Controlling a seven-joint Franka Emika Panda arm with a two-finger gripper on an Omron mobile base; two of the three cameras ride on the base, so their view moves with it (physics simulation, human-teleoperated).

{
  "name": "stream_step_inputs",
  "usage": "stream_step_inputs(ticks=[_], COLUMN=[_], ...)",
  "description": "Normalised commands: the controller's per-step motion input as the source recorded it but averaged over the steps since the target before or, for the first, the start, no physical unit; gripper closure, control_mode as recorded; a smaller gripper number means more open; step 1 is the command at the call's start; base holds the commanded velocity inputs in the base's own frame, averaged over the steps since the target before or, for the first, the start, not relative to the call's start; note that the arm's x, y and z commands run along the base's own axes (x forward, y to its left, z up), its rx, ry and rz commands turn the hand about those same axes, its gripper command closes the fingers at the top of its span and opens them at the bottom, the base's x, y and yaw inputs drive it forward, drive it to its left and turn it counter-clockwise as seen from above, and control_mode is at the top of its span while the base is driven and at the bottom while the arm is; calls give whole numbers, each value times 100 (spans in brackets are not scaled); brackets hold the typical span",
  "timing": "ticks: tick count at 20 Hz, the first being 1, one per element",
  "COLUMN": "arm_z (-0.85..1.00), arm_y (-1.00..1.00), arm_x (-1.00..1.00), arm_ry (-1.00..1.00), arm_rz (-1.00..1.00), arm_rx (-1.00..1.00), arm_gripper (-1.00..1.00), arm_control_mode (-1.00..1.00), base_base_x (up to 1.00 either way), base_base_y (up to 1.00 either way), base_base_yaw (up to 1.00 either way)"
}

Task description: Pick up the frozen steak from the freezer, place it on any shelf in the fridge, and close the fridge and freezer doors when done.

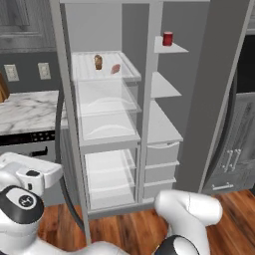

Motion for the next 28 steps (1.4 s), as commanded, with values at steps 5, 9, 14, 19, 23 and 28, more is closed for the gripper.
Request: stream_step_inputs(ticks=[5, 9, 14, 19, 23, 28], arm_z=[-2, -21, -22, -12, 0, 0], arm_y=[36, 25, 10, 0, -9, -46], arm_x=[69, 64, 73, 61, 34, 7], arm_ry=[-1, 0, 0, 0, 0, 0], arm_rz=[-21, -22, -21, -14, -4, 0], arm_rx=[-1, -2, -1, 0, 0, 0], arm_gripper=[-100, -100, -100, -100, -100, -100], arm_control_mode=[-100, -100, -100, -100, -100, -100], base_base_x=[0, 0, 0, 0, 0, 0], base_base_y=[0, 0, 0, 0, 0, 0], base_base_yaw=[0, 0, 0, 0, 0, 0])
